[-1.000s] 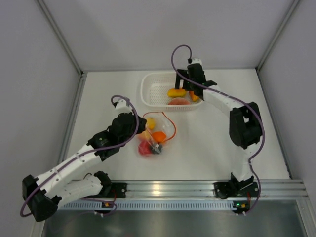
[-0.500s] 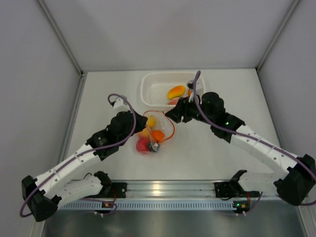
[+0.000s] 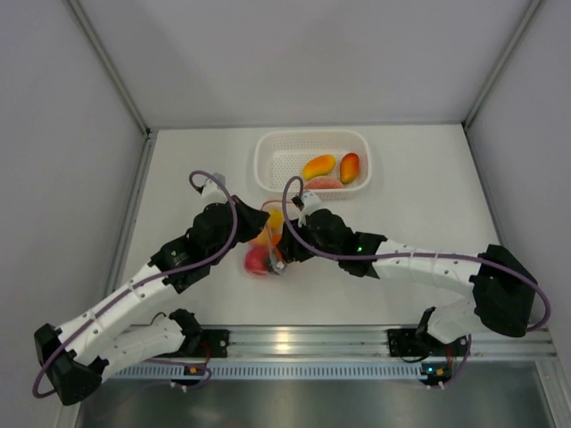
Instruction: Open the zip-top bag and remove the fake food
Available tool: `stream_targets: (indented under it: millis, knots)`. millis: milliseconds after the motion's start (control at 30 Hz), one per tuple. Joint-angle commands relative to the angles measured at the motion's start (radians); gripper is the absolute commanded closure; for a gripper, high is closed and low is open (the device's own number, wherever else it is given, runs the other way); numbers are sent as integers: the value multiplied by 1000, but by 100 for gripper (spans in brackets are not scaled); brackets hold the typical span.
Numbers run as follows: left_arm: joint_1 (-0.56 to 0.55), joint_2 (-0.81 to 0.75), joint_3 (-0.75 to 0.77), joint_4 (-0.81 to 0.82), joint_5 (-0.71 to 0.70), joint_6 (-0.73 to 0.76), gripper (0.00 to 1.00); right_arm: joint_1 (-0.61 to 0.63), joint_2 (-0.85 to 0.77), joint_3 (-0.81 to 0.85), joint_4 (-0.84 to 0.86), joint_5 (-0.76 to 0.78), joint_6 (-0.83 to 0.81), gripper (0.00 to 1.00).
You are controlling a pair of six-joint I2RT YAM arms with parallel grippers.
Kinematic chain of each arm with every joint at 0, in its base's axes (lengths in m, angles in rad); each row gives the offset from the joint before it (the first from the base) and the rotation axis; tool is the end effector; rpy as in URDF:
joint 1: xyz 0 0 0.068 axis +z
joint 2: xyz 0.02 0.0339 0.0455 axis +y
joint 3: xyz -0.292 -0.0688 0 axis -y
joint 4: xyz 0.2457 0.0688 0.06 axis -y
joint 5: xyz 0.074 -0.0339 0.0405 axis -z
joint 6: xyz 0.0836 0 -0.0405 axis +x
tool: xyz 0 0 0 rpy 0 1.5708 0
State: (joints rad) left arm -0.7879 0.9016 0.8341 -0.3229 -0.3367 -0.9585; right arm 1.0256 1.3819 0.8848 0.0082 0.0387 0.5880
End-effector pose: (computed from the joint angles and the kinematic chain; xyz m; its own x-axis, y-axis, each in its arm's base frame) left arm 0.1814 -0.1432 0.3276 -0.5255 -0.5670 -0.6344 0.0410 0.7279 -0.6845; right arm 0.1837 0.2966 0.2619 -0.6668 -0.0305 -0.7447 -0.5611 0.6782 0.4746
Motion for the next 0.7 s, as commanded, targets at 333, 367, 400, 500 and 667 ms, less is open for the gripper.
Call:
stream_targets:
  millis: [333,367,400,500,667]
  knots:
    - [-1,-46,-49,79,24,-57,100,113,169,32,137,165,35,42]
    - [-1,-43,-52,79,25,-59,100,113,187,37,148,146,33,42]
    - [-1,-43,-53,79,27,-59,100,113,193,39,157,138,33,38]
    - [-1,-47,-62,79,34,-62,100,116,203,10,248,145,27,38]
    - [-1,-62,-66,79,65,-60,100,126,181,-44,342,324,-4,40]
